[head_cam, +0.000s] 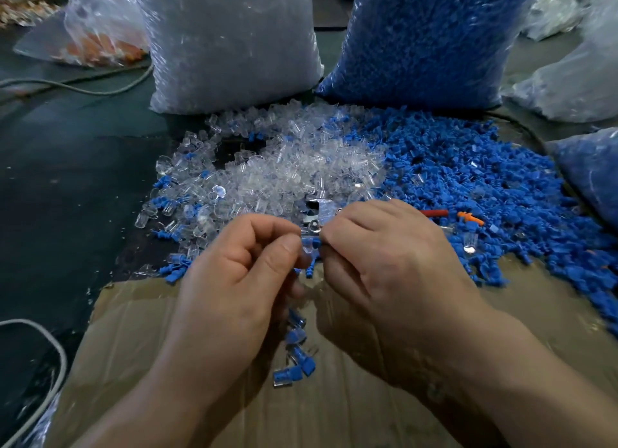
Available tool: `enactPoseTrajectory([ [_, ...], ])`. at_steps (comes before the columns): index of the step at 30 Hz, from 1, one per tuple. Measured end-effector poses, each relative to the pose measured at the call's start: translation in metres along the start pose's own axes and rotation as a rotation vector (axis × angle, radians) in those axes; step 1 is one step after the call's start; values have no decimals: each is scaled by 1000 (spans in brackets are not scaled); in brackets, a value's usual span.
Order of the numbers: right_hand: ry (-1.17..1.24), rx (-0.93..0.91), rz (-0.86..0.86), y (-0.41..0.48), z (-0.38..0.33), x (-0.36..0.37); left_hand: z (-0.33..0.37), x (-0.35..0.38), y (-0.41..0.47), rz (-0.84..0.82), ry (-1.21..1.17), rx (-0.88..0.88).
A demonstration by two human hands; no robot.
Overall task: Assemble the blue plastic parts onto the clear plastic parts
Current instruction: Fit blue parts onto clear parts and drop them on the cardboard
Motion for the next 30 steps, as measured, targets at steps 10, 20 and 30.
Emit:
enactPoseTrajectory([
  [10, 212, 33, 105, -1, -11, -4, -3, 15, -2, -279, -357, -181],
  [20, 561, 652, -184, -24, 45, -15, 5, -25, 7, -90, 264, 191],
  [30, -150, 521, -570, -51, 28, -32, -8, -7, 4, -357, 798, 205],
])
Point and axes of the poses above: each hand's wrist, its own y-axis towards the middle knuckle, its own x-axis out of the palm, z = x × y, the point moved 8 cm from there along y, towards the middle knuckle, and after that the axes turned 10 degrees about y, right-handed, at the moved point
